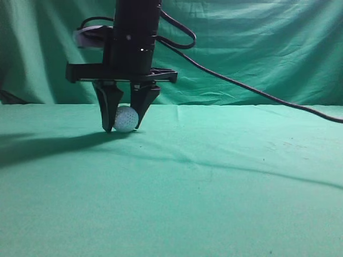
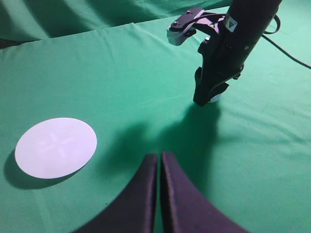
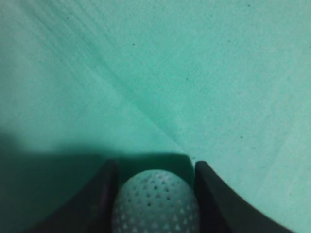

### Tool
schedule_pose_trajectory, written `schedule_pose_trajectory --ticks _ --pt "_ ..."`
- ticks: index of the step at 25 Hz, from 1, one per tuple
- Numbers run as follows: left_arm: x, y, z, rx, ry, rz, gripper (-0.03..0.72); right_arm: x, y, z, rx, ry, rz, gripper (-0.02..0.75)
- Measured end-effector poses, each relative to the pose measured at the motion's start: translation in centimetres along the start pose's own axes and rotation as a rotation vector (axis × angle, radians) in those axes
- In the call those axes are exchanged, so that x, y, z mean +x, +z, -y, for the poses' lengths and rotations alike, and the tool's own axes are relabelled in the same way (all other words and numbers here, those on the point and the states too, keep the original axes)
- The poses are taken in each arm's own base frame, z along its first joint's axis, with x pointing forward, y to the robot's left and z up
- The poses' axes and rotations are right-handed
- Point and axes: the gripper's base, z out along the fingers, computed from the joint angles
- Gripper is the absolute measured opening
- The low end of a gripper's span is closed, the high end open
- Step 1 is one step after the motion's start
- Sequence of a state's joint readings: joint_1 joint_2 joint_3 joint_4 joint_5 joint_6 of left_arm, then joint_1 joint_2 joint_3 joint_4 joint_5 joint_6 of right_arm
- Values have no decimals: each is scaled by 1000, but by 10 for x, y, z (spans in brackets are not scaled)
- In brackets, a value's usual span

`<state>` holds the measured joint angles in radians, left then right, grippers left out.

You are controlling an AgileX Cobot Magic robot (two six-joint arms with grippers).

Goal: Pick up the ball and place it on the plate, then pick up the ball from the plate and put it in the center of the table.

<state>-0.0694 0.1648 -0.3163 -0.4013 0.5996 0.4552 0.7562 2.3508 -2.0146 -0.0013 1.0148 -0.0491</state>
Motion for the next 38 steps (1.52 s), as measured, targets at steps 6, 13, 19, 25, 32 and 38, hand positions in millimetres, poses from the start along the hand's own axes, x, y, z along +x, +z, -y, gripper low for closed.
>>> schedule_pose_trajectory --ticks 6,13,19,25,32,38 --pt "0 0 0 0 0 0 0 0 2 0 0 0 -1 465" --pt "0 0 1 6 -10 3 0 -16 -47 1 5 2 67 535" --pt "-1 0 2 20 -36 10 0 -12 -172 8 90 31 211 147" --pt "21 11 -2 -12 -14 -44 0 16 -270 9 116 82 376 0" --pt "41 23 -4 -37 -51 -33 0 80 -323 7 119 89 401 0" --pt "52 27 -4 -37 40 -61 0 154 -332 3 112 110 405 0"
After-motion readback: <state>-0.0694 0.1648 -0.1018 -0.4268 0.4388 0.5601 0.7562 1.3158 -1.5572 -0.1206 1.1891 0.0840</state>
